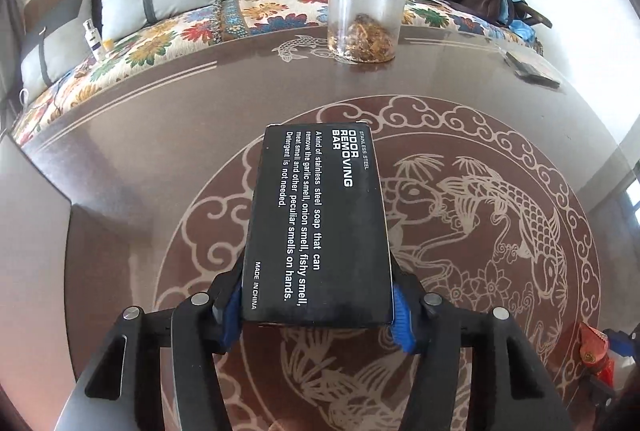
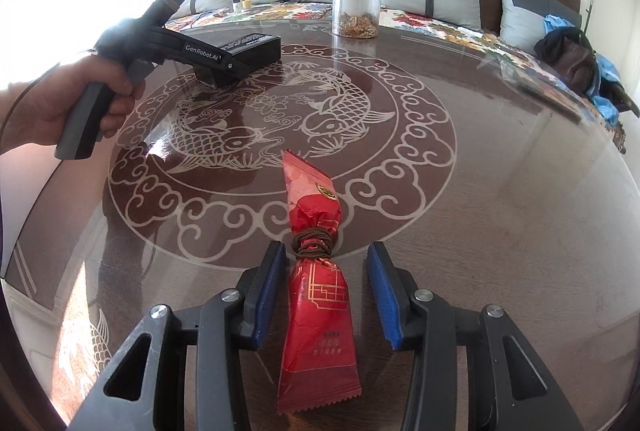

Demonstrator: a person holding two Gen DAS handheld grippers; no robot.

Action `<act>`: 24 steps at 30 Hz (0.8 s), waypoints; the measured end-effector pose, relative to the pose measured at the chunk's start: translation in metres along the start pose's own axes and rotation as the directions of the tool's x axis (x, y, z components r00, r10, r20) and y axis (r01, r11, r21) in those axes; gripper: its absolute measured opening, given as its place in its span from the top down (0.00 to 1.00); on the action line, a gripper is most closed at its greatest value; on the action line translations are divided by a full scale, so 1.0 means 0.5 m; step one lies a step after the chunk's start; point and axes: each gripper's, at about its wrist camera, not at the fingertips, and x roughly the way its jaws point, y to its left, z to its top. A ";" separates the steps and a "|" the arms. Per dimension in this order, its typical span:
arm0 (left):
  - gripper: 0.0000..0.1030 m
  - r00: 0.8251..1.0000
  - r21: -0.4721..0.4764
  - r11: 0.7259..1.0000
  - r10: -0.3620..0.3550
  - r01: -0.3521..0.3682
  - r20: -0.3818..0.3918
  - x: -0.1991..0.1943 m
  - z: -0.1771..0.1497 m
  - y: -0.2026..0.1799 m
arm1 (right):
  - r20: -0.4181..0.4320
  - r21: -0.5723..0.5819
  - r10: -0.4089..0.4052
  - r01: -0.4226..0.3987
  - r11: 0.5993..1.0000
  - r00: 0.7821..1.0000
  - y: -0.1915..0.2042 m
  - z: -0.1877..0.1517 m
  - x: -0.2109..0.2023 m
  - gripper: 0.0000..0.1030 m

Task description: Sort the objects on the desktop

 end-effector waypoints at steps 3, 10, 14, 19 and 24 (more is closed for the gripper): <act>0.45 0.999 -0.063 0.997 0.037 -0.036 0.014 -0.038 -0.060 -0.001 | 0.000 0.000 0.000 0.000 1.000 1.000 0.000 -0.001 0.000 0.58; 0.44 0.997 -0.109 0.991 0.074 -0.072 0.018 -0.160 -0.251 -0.035 | 0.000 0.000 0.000 0.000 1.000 1.000 0.000 -0.001 0.000 0.58; 0.44 0.996 -0.125 0.989 0.084 -0.080 0.025 -0.204 -0.322 -0.060 | 0.000 -0.003 -0.007 0.007 1.000 1.000 0.001 -0.001 -0.001 0.58; 0.44 0.994 -0.143 0.985 0.102 -0.094 0.049 -0.222 -0.357 -0.077 | -0.001 0.002 -0.009 0.009 1.000 1.000 -0.003 0.000 0.000 0.55; 0.21 0.993 -0.127 0.989 0.092 -0.082 0.071 -0.216 -0.366 -0.090 | -0.011 0.024 -0.048 0.049 0.999 0.999 -0.010 0.001 0.003 0.33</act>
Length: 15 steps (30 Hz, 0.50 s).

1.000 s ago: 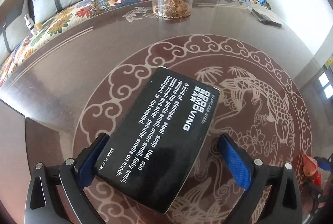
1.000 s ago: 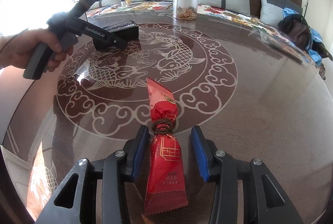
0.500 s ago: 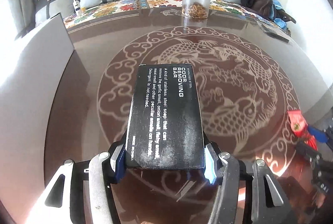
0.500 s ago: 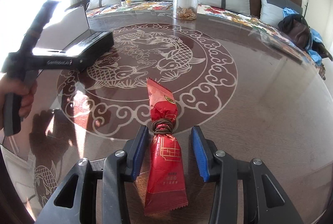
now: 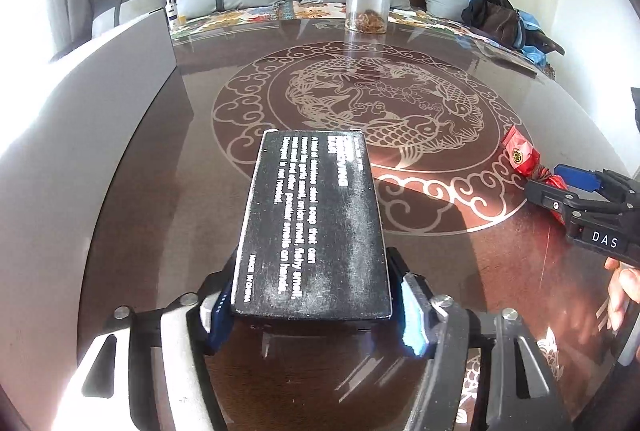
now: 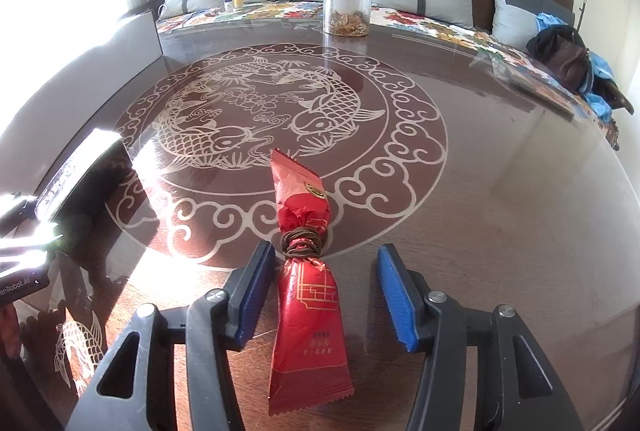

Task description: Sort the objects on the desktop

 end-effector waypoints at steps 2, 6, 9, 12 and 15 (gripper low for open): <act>0.09 1.000 0.007 1.000 0.006 -0.006 -0.013 0.004 -0.001 -0.006 | -0.021 0.049 -0.010 0.011 0.999 1.000 -0.019 0.000 0.006 0.18; 0.03 1.000 -0.005 1.000 0.015 -0.015 -0.013 0.006 -0.003 -0.006 | -0.024 0.047 -0.015 0.016 0.999 1.000 -0.020 0.000 0.005 0.17; 0.01 1.000 -0.014 1.000 0.017 -0.017 -0.018 0.007 -0.001 -0.003 | -0.025 0.051 -0.007 0.008 0.999 1.000 -0.023 -0.001 0.005 0.15; 0.01 1.000 -0.014 1.000 0.017 -0.017 -0.018 0.007 -0.001 -0.002 | -0.025 0.051 -0.007 0.008 0.999 1.000 -0.022 -0.001 0.005 0.15; 0.01 1.000 -0.014 1.000 0.017 -0.017 -0.018 0.007 -0.001 -0.002 | -0.029 0.047 0.000 0.002 0.999 1.000 -0.019 -0.001 0.007 0.13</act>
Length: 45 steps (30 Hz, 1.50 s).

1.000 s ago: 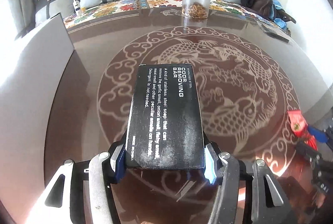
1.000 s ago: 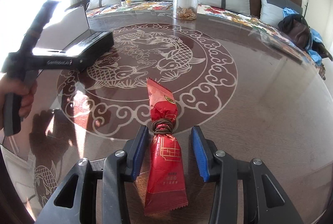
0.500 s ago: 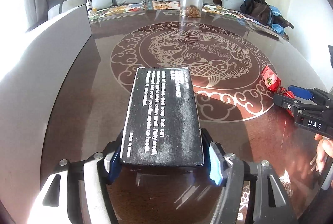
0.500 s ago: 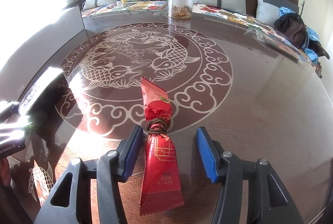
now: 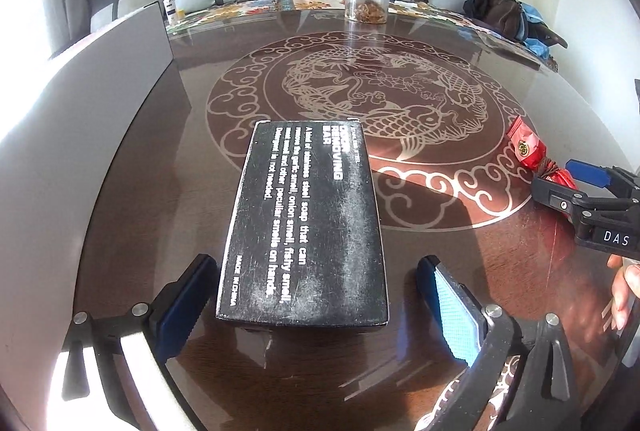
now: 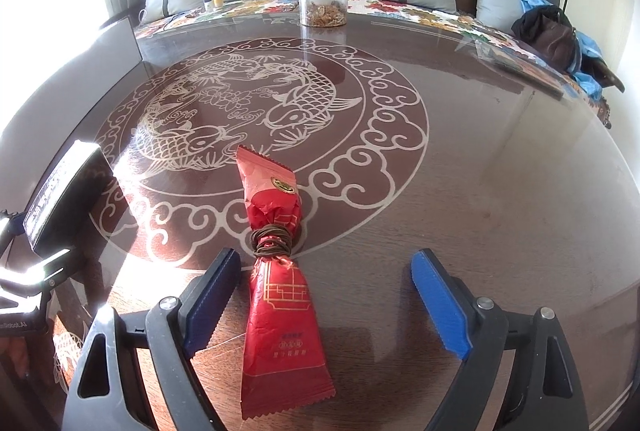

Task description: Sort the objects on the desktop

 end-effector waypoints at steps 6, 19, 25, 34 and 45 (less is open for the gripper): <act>0.01 1.000 0.000 1.000 0.000 0.000 0.000 0.000 0.000 0.000 | 0.000 0.000 0.000 0.000 1.000 1.000 0.002 0.000 0.001 0.13; 0.01 1.000 0.001 1.000 0.001 -0.001 0.000 0.000 0.000 0.000 | -0.001 -0.001 0.003 -0.003 1.000 1.000 0.003 0.000 0.003 0.12; 0.01 1.000 0.001 1.000 0.001 -0.001 0.001 0.001 -0.001 0.000 | -0.001 -0.001 0.004 -0.004 1.000 1.000 0.003 0.000 0.003 0.12; 0.01 1.000 0.001 1.000 0.001 -0.001 0.001 0.001 -0.001 -0.001 | -0.002 -0.001 0.005 -0.005 1.000 1.000 0.005 0.000 0.003 0.11; 0.01 1.000 0.001 1.000 0.001 -0.001 0.001 0.001 -0.001 0.000 | -0.019 -0.017 0.014 -0.015 1.000 1.000 0.009 0.000 0.010 0.00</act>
